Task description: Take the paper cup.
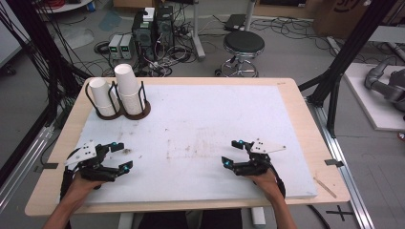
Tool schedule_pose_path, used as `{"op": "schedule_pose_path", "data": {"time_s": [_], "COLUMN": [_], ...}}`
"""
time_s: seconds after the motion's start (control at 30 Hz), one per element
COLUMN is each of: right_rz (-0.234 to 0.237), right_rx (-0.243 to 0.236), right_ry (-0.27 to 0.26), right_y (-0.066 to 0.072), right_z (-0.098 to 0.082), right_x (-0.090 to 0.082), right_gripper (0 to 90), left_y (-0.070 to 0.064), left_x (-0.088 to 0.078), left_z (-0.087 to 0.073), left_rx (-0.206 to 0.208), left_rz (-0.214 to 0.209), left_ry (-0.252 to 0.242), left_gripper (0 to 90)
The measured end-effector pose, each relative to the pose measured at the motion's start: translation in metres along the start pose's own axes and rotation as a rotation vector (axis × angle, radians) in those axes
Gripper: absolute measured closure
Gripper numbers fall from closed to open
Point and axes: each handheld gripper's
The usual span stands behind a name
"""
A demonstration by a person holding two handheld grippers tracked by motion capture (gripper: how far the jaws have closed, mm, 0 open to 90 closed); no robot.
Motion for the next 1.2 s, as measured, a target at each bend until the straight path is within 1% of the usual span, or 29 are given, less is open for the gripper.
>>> {"op": "schedule_pose_path", "data": {"time_s": [0.1, 0.23, 0.33, 0.43, 0.53, 0.63, 0.7, 0.8, 0.9, 0.93, 0.97, 1.03, 1.07, 1.2], "right_rz": [0.002, 0.002, 0.000, 0.003, 0.001, 0.003, 0.004, 0.004, 0.003, 0.003, 0.003, 0.002, 0.003, 0.003], "right_rx": [0.002, 0.003, 0.001, 0.005, 0.010, 0.005, 0.007, 0.008, 0.005, 0.005, 0.001, 0.002, 0.005, 0.004], "right_ry": [-0.006, -0.005, -0.006, -0.004, -0.004, -0.004, -0.003, -0.004, -0.004, -0.003, -0.003, -0.004, -0.003, -0.003], "right_y": [-0.001, -0.001, -0.001, -0.001, -0.001, -0.001, -0.001, -0.002, -0.001, -0.001, -0.002, -0.001, -0.001, -0.001], "right_z": [0.000, 0.000, 0.000, 0.000, 0.000, 0.000, 0.000, 0.000, 0.000, 0.000, 0.000, 0.000, 0.000, 0.000], "right_x": [0.000, 0.000, 0.000, 0.000, 0.000, 0.000, 0.000, 0.000, 0.000, 0.000, 0.000, 0.000, 0.000, 0.000], "right_gripper": [21.4, 21.4, 21.4, 21.4, 21.4, 21.4, 21.4, 21.4, 21.4, 21.4, 21.4, 21.4, 21.4, 21.4], "left_y": [0.000, 0.001, 0.002, 0.002, 0.002, 0.003, 0.004, 0.006, 0.007, 0.007, 0.008, 0.009, 0.010, 0.017], "left_x": [0.000, -0.001, -0.001, -0.003, -0.008, -0.010, -0.011, -0.012, -0.012, -0.012, -0.012, -0.012, -0.012, -0.010], "left_z": [0.000, 0.000, 0.003, 0.012, 0.027, 0.042, 0.052, 0.067, 0.081, 0.081, 0.091, 0.101, 0.107, 0.129], "left_rx": [-0.002, -0.014, -0.011, -0.010, 0.017, 0.024, 0.037, 0.048, 0.046, 0.046, 0.048, 0.046, 0.052, 0.052], "left_rz": [0.003, 0.003, 0.013, 0.028, 0.027, 0.021, 0.030, 0.058, 0.081, 0.081, 0.087, 0.082, 0.079, 0.062], "left_ry": [-0.005, -0.005, 0.025, 0.002, -0.027, -0.038, -0.033, -0.024, -0.028, -0.028, -0.021, -0.006, 0.005, 0.019], "left_gripper": [15.5, 15.4, 15.4, 15.4, 15.4, 15.4, 15.4, 15.4, 15.4, 15.4, 15.4, 15.4, 15.4, 15.3]}}
Point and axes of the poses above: each handheld gripper's, and its own axes: x roughly forward along the jaws, z roughly out of its top, y roughly to its left, and after that the axes turned 15 degrees about z, right-handed
